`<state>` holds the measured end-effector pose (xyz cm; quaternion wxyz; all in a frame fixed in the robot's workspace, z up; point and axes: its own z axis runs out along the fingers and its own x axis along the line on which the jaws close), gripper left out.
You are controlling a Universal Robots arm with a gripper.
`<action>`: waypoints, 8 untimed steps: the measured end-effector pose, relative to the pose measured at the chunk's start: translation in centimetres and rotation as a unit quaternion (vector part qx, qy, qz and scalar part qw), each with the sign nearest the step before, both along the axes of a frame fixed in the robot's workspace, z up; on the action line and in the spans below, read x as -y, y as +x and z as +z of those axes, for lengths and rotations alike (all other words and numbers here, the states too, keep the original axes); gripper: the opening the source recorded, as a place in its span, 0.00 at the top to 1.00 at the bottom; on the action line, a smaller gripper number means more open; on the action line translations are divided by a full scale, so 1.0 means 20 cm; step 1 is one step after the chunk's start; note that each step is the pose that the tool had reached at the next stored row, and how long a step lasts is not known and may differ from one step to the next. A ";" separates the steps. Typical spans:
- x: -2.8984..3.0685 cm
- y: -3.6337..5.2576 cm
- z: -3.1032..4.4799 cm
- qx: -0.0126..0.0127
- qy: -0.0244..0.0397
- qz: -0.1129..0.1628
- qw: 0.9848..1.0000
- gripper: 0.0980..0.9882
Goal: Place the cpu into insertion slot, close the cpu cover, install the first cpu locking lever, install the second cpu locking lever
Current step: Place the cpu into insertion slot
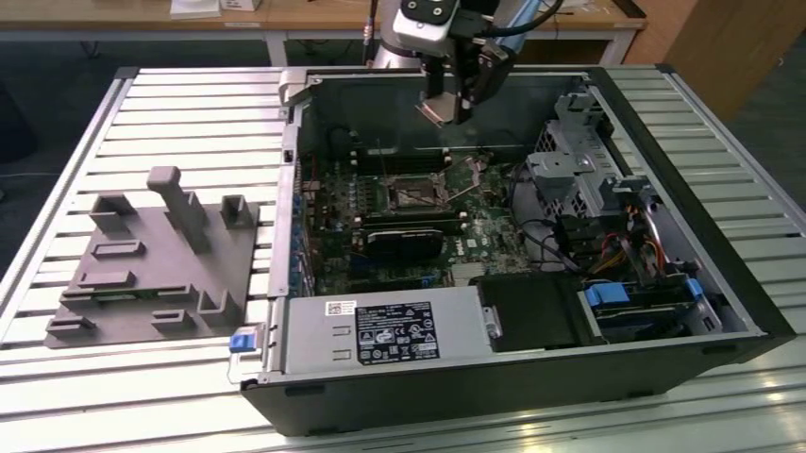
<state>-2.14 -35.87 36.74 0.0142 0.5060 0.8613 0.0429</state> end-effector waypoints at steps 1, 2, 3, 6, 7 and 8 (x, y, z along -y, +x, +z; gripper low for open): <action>0.000 0.000 0.000 0.000 0.000 -0.006 1.000 0.51; 0.000 0.000 0.000 0.000 0.000 -0.012 1.000 0.51; 0.000 0.000 -0.001 0.000 0.000 -0.017 1.000 0.51; 0.000 -0.001 -0.002 0.000 0.000 -0.034 0.999 0.51; 0.000 -0.001 -0.002 0.000 0.000 -0.039 0.999 0.51; 0.000 -0.001 -0.003 0.000 0.000 -0.045 0.999 0.51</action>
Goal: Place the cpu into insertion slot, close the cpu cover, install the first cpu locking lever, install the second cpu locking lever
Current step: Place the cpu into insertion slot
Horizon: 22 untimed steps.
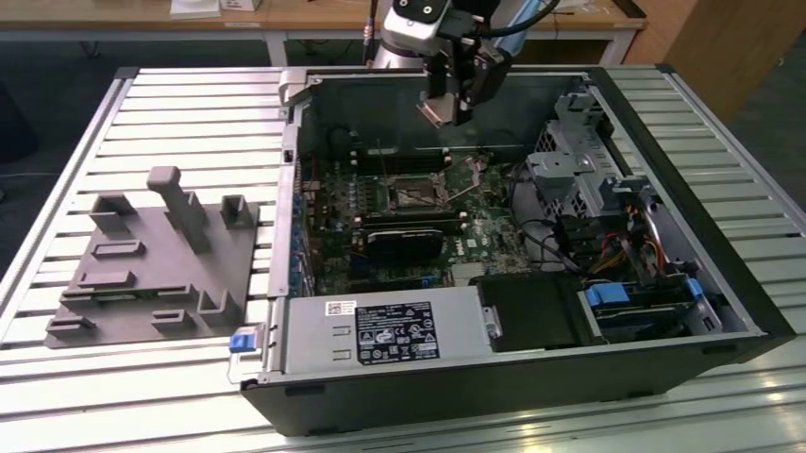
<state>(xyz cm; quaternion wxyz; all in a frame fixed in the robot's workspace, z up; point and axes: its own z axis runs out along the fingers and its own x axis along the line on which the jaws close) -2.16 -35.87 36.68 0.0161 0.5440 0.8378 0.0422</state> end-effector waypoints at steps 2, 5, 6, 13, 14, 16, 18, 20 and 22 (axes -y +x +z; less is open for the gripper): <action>0.000 0.000 -0.001 0.000 0.000 -0.012 1.000 0.51; 0.000 0.000 -0.003 0.000 0.000 -0.029 1.000 0.51; 0.000 0.000 -0.004 0.000 0.000 -0.035 0.999 0.51; 0.000 -0.003 -0.011 0.000 0.000 -0.085 0.996 0.51; 0.000 -0.003 -0.012 0.000 0.000 -0.092 0.996 0.51; 0.000 -0.007 -0.014 0.000 0.000 -0.105 0.994 0.51; -0.001 -0.014 -0.015 0.000 0.000 -0.114 0.993 0.51; -0.002 -0.023 -0.017 0.000 0.000 -0.121 0.993 0.51; -0.004 -0.030 -0.020 0.000 0.000 -0.127 0.992 0.51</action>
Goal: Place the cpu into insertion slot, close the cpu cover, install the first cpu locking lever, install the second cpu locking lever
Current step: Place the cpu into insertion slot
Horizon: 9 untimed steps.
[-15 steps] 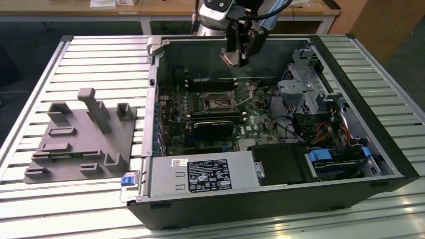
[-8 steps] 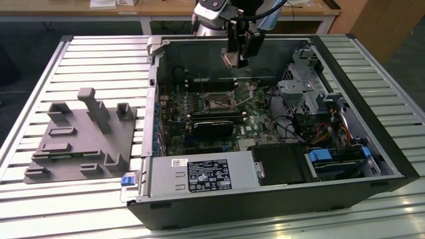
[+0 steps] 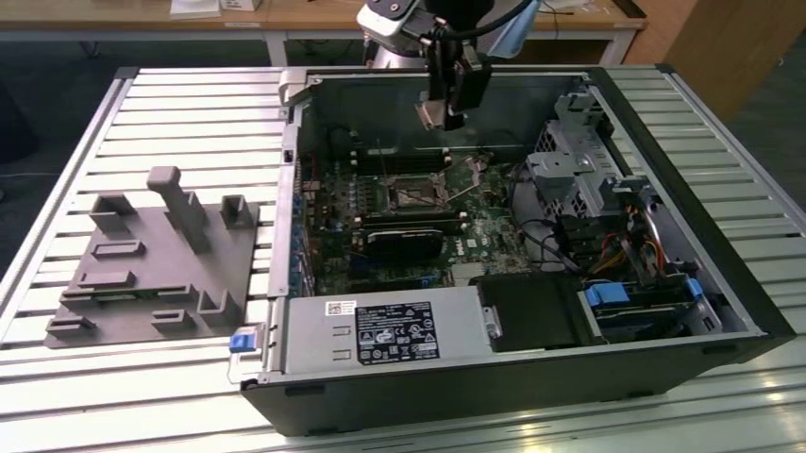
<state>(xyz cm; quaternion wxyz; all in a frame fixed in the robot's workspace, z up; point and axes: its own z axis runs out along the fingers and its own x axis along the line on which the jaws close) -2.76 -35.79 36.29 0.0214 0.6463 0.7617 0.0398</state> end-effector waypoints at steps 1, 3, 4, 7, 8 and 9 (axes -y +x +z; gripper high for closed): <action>-0.001 -0.001 -0.002 0.000 0.000 -0.004 1.000 0.51; -0.002 -0.001 -0.011 0.000 0.000 -0.018 1.000 0.51; -0.002 -0.001 -0.015 0.000 0.000 -0.025 1.000 0.51; -0.003 -0.001 -0.028 0.000 0.000 -0.049 0.999 0.51; -0.003 -0.001 -0.032 0.000 0.000 -0.053 0.999 0.51; -0.003 -0.002 -0.035 -0.001 -0.001 -0.054 0.999 0.51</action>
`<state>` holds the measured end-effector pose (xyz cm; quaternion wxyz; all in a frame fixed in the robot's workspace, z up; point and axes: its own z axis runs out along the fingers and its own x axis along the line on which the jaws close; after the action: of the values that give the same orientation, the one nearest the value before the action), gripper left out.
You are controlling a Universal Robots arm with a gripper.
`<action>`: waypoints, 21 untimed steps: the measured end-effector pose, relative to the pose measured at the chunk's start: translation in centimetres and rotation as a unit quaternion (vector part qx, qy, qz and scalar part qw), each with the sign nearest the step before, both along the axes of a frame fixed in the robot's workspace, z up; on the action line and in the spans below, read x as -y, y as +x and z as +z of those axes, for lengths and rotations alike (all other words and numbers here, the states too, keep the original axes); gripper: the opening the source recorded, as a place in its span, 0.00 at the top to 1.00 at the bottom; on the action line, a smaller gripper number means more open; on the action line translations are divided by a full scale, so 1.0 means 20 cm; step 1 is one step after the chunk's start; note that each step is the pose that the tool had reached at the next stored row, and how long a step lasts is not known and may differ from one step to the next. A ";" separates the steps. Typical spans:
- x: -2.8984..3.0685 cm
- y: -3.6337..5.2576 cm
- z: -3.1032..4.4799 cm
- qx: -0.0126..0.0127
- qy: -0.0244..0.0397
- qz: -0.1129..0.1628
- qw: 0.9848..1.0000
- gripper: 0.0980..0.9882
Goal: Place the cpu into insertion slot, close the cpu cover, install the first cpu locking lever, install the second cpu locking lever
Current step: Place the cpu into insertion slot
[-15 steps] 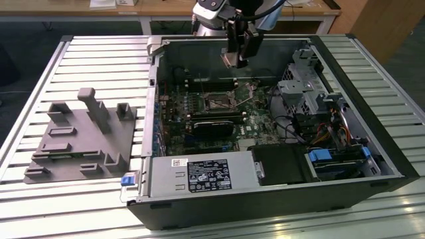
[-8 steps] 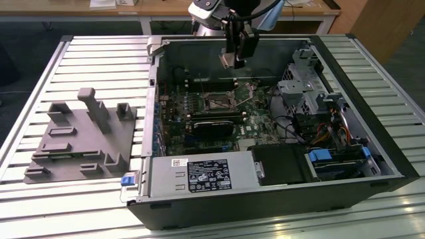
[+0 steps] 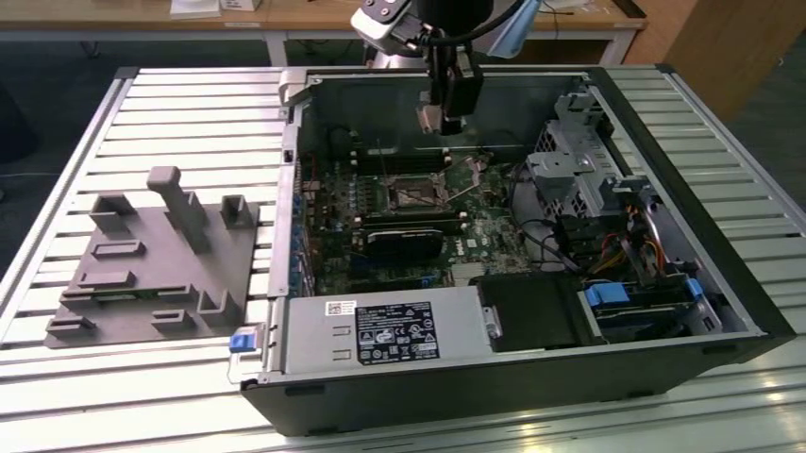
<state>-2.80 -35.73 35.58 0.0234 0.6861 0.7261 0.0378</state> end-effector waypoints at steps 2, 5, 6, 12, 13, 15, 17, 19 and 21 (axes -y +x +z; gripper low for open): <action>0.000 0.000 -0.005 0.000 0.000 0.000 1.000 0.51; 0.000 0.001 -0.014 -0.001 0.000 0.000 1.000 0.51; 0.000 0.001 -0.018 -0.001 0.000 0.000 1.000 0.51; 0.000 0.001 -0.056 -0.001 -0.001 0.000 1.000 0.51; 0.000 0.001 -0.062 -0.001 -0.001 0.000 1.000 0.51; 0.000 0.001 -0.073 -0.002 0.000 0.000 1.000 0.51; 0.000 0.001 -0.081 -0.003 -0.001 0.000 1.000 0.51; 0.000 0.001 -0.089 -0.003 -0.001 0.000 1.000 0.51; 0.000 0.001 -0.097 -0.003 0.000 0.000 1.000 0.51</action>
<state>-2.78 -35.73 33.65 0.0217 0.6863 0.7261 0.0355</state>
